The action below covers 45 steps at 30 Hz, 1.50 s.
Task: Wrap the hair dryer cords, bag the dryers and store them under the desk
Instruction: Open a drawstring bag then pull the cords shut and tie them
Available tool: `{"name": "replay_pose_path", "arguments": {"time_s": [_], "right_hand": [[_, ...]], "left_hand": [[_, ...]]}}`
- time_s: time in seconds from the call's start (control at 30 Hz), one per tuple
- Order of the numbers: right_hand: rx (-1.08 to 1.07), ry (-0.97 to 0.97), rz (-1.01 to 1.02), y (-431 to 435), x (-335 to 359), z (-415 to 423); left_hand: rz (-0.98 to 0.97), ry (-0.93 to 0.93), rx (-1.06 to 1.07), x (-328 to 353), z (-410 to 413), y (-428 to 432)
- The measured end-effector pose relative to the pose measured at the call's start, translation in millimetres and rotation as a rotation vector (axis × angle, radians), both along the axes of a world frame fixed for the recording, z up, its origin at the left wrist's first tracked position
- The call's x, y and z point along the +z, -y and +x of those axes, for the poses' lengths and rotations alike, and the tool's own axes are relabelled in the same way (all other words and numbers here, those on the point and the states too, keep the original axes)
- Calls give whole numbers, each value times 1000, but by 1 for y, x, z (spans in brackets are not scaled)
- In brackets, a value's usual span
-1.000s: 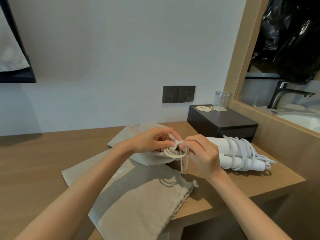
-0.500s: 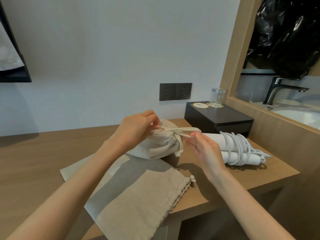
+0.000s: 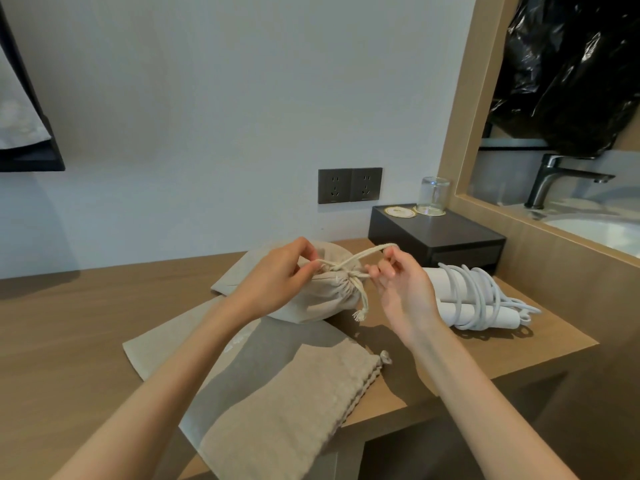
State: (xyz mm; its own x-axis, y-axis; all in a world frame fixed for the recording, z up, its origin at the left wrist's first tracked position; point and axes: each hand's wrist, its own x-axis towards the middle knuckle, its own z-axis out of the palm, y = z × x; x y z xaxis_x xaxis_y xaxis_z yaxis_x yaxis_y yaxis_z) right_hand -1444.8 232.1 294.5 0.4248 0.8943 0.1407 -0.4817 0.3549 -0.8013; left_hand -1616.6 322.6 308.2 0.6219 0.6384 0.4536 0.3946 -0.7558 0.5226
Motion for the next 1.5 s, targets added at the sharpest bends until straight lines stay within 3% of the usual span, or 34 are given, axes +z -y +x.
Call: {"name": "replay_pose_path", "arguments": {"time_s": [0.1,0.17,0.3,0.4,0.63,0.77,0.93,1.07,1.2,1.37,1.5], "right_hand": [[-21,311,-15,-1,6,-2],[52,349,10,1,10,-2],[186,-2,92,2,15,0],[90,-233,9,-5,6,5],[-17,-102,-268,5,-11,-12],[5,-178,-359,10,-9,-8],[-35,-289,-481,9,0,12],[139,-433,-466,12,-9,11],[135,-270,-364,16,-10,-6],[-82,224,-237,24,-15,-25],[-174,332,-159,21,-10,-30]], "left_hand": [[30,-28,17,3,1,0],[73,-46,37,3,3,0],[122,-58,87,1,6,-2],[77,-6,59,-2,7,-2],[-148,204,26,-8,17,5],[-228,280,10,-6,18,7],[-489,320,-60,-3,14,8],[-570,312,-45,0,15,8],[-569,328,-39,2,19,13],[-628,393,-67,7,21,13],[-675,387,-186,6,21,14]]}}
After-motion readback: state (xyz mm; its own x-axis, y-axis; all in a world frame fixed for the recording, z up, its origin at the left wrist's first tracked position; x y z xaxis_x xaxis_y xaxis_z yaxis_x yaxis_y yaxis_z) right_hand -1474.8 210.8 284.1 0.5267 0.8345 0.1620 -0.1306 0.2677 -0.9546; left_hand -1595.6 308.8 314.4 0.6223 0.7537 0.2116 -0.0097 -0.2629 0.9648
